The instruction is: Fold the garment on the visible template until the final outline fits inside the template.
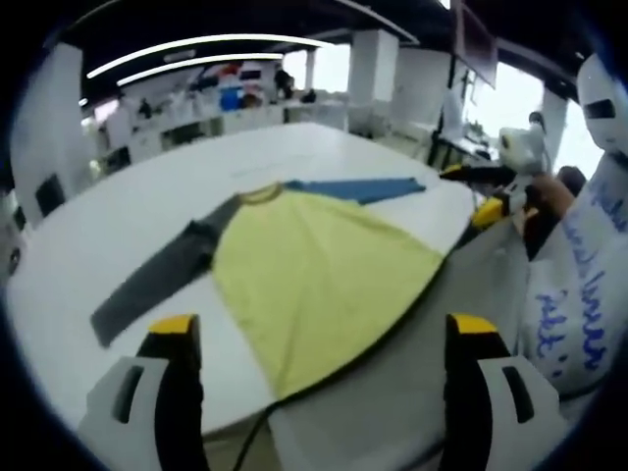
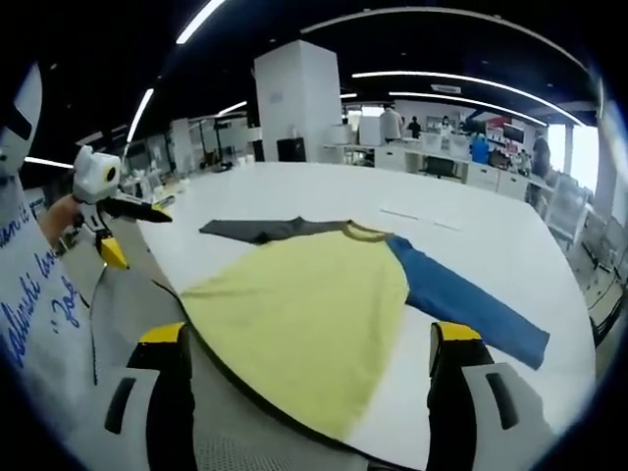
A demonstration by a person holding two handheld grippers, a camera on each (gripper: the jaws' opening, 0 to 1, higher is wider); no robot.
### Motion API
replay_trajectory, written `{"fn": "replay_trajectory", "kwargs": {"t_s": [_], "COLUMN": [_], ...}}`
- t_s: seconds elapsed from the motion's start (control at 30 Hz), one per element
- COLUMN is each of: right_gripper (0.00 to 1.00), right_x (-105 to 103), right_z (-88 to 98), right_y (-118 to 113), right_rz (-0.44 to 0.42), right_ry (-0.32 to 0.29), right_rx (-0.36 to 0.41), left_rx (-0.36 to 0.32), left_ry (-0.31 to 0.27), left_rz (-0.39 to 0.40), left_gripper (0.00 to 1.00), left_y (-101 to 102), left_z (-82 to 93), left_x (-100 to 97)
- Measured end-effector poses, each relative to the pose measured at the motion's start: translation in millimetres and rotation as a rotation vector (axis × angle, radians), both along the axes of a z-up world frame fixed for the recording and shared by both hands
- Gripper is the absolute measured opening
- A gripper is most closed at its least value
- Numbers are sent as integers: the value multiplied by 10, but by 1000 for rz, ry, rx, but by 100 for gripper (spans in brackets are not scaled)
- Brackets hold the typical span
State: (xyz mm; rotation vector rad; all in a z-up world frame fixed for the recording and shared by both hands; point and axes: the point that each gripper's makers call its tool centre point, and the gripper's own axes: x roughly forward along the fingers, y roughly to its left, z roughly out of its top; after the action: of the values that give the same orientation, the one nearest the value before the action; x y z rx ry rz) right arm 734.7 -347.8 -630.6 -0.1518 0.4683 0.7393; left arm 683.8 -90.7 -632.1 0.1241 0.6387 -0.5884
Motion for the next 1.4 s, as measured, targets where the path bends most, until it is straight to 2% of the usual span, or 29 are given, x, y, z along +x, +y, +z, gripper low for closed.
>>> {"fn": "replay_trajectory", "kwargs": {"t_s": [0.17,0.4,0.67,0.83,0.97,1.07,1.13,1.27,1.4], "right_gripper": [100,100,100,100,100,94,94,87,79], "right_x": [28,59,226,366,498,587,650,771,878], "right_z": [7,1,58,101,139,127,113,101,132], "right_y": [-42,-109,-320,-517,-691,-819,-923,-1145,-1302], "right_rz": [-5,-17,-60,-91,-118,-151,-164,-189,-212], "right_ry": [0,-3,-52,-91,-102,-98,-98,-103,-95], "right_rx": [8,7,-15,-60,-47,-37,-45,-92,-80], "left_rx": [-3,5,19,26,33,35,39,40,42], "left_ry": [-16,-2,10,10,11,18,13,14,14], "left_rz": [11,-1,-5,-8,-7,0,2,8,5], "left_gripper": [100,100,98,96,94,94,93,93,93], "left_y": [11,-16,-8,-8,2,27,43,64,59], "left_z": [22,14,9,14,14,11,21,21,22], "left_x": [30,13,8,19,18,15,15,16,22]}}
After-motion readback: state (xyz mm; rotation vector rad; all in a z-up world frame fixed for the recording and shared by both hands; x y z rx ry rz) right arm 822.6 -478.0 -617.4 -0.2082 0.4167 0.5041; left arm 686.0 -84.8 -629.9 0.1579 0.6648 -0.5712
